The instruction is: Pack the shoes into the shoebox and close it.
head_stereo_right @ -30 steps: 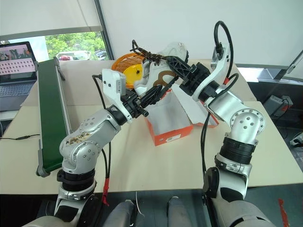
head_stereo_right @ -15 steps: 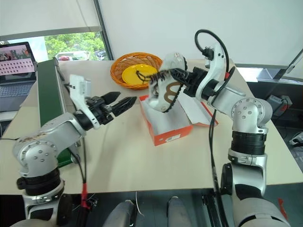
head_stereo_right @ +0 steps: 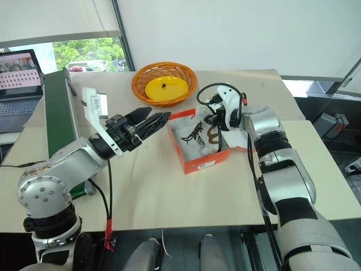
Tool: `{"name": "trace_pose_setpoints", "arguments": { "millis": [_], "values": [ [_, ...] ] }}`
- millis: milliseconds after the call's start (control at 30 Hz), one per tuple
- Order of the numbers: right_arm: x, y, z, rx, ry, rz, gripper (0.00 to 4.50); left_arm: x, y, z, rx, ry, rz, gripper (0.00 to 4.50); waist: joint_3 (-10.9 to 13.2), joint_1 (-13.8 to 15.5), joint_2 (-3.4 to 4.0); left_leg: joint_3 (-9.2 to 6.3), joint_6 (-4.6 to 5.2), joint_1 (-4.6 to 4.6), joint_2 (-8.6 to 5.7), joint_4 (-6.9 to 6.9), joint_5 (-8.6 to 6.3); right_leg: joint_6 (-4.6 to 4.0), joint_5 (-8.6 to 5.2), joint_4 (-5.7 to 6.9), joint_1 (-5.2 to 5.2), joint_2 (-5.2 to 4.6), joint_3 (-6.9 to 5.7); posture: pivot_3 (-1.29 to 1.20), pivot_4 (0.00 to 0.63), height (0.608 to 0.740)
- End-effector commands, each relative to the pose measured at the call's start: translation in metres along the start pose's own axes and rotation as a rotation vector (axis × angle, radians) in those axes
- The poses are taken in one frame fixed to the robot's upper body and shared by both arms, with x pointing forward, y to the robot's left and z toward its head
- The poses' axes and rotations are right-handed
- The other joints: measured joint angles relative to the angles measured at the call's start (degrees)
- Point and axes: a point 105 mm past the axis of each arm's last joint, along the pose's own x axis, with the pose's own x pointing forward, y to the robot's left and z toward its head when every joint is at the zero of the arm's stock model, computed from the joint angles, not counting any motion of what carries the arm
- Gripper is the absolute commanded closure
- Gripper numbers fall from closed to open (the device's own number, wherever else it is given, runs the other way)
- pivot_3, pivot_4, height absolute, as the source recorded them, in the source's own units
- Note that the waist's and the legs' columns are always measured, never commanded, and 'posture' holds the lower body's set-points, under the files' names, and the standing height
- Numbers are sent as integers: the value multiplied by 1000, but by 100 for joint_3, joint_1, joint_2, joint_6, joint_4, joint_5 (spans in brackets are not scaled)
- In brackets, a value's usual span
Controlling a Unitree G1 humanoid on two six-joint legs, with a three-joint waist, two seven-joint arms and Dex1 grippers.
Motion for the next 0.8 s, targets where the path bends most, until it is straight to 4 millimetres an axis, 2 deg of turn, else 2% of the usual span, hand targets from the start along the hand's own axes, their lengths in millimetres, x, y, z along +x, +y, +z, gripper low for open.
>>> {"name": "trace_pose_setpoints", "arguments": {
  "millis": [33,167,400,467,600,767,800],
  "values": [
    [2,0,13,-118,-12,11,4144,-3,-8,11,32,-56,-7,0,0,3,0,0,0,1,0,0,0,0,0,0,1,0,0,0,150,740],
    [13,5,3,-227,31,8,4144,-3,-9,11,38,-62,6,0,0,9,0,0,-2,2,0,0,1,0,0,1,3,0,0,0,150,740],
    [23,6,2,-326,46,-60,4144,-3,-16,2,159,19,-3,0,0,5,0,0,-10,5,0,0,5,-1,1,4,2,0,3,0,150,740],
    [25,3,0,-404,68,-109,3156,-2,-17,4,169,14,-2,0,0,7,0,-1,-10,9,0,0,5,-1,1,6,5,2,2,0,150,740],
    [27,-1,-1,-464,77,-171,1905,0,-22,6,180,11,-18,0,0,9,0,-1,-13,9,-1,0,7,-2,2,7,5,1,2,0,150,740],
    [28,2,21,-519,22,-202,158,1,-23,7,190,14,-22,0,0,0,0,-1,-13,7,-1,0,7,-2,2,6,3,0,3,0,150,740],
    [28,4,27,-520,1,-194,74,1,-23,7,190,13,-24,0,0,-1,0,-1,-13,7,-1,0,7,-2,2,6,2,0,3,0,150,740]
  ]
}}
